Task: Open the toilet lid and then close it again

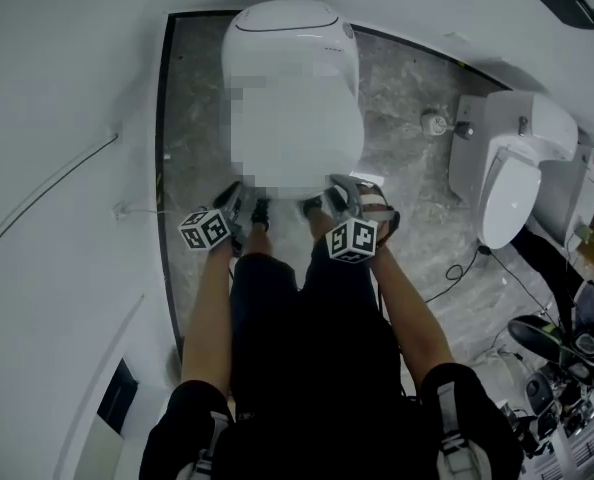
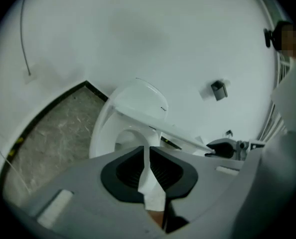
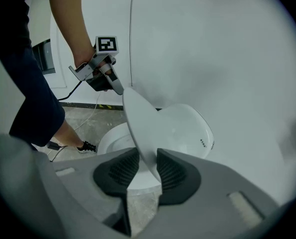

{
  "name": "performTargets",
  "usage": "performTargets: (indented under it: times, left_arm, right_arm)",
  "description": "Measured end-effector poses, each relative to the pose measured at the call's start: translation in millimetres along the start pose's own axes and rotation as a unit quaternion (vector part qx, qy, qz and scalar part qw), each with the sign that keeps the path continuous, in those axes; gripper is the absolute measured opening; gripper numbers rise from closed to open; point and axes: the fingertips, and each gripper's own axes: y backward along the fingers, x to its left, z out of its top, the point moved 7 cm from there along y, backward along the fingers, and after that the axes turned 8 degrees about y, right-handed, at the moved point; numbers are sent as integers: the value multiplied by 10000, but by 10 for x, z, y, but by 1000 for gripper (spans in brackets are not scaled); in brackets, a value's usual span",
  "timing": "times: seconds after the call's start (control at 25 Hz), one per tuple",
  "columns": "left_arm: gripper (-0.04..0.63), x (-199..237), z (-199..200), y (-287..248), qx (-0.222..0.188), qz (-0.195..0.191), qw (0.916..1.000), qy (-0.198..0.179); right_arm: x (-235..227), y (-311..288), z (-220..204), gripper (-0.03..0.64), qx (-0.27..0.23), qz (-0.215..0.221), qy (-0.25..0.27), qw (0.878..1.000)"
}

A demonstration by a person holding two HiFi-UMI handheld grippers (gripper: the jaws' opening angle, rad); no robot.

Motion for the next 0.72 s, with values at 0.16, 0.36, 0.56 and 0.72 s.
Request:
performTargets:
  times: [0.16, 0.36, 0.56, 0.72]
  left_arm:
    - [29, -137, 135, 155, -199, 956, 9880, -1196]
    - [28, -335, 293, 262, -472, 1091, 9736, -1947]
    - [28, -375, 461, 222, -305, 859, 9621, -2569]
    - [29, -393, 713, 182, -25, 722, 9351, -3468]
  right_arm:
    - [-156, 47, 54, 110, -111, 47, 84, 9999]
    - [-310, 103, 115, 101, -168, -45, 99, 9998]
    - [-521, 124, 210, 89, -35, -474, -133, 9988]
    - [-662, 133, 313, 83, 236, -785, -387, 9959]
